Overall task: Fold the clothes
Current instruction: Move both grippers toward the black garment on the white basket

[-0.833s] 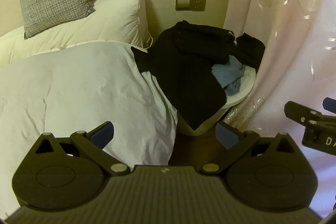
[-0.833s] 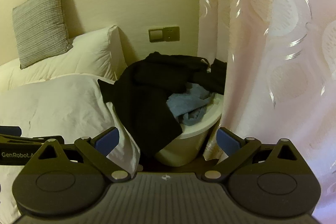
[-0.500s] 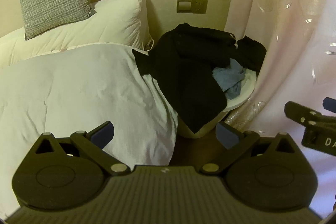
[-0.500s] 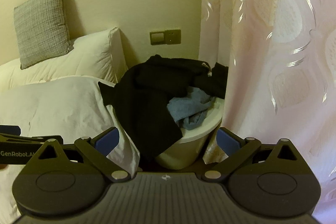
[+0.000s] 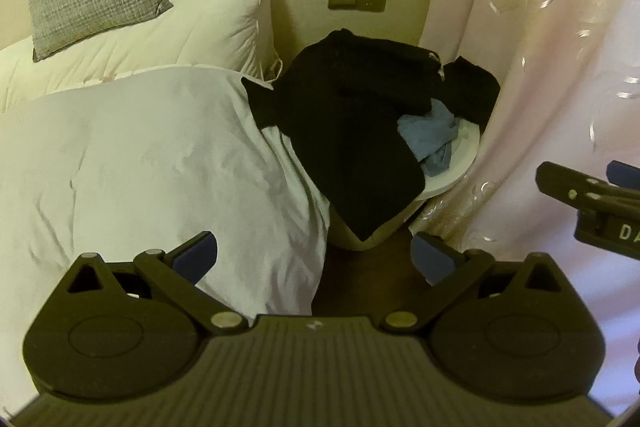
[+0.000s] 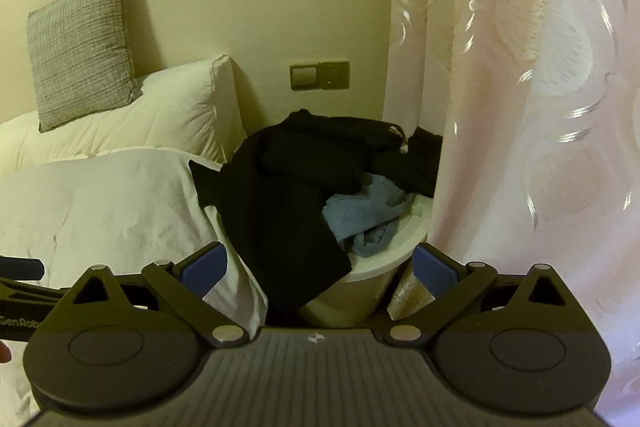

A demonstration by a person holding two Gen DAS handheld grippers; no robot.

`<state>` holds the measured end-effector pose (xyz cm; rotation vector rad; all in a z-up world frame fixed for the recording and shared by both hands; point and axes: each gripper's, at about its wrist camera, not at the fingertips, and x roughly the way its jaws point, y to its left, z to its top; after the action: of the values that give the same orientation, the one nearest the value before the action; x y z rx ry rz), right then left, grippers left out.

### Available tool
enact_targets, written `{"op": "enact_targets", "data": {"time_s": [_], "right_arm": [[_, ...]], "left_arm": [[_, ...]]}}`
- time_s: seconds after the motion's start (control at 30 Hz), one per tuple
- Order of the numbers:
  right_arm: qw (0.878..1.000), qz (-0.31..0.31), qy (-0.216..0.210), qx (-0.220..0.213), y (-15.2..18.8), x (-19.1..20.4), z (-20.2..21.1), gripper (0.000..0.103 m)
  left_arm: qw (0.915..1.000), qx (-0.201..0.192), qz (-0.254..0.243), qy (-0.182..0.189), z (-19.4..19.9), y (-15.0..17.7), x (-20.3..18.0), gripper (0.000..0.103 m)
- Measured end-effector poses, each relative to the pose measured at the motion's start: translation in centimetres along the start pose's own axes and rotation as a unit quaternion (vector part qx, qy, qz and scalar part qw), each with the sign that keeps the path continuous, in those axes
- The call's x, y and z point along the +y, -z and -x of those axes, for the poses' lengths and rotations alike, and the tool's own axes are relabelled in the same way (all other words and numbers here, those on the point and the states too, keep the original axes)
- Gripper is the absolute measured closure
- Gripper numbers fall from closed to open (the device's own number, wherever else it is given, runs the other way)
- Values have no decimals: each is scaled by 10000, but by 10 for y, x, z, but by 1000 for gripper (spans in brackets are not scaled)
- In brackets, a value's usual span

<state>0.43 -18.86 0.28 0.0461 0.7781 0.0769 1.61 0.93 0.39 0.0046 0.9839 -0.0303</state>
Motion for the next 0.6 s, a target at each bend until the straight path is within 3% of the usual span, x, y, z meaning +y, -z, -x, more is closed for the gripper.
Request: {"op": "enact_targets", "data": {"time_s": [0.6], "right_arm": [[9995,56,-25,299,-9,3,-40,1]], "left_arm": [[9998,89,196,-56,-27,-7,18,2]]}}
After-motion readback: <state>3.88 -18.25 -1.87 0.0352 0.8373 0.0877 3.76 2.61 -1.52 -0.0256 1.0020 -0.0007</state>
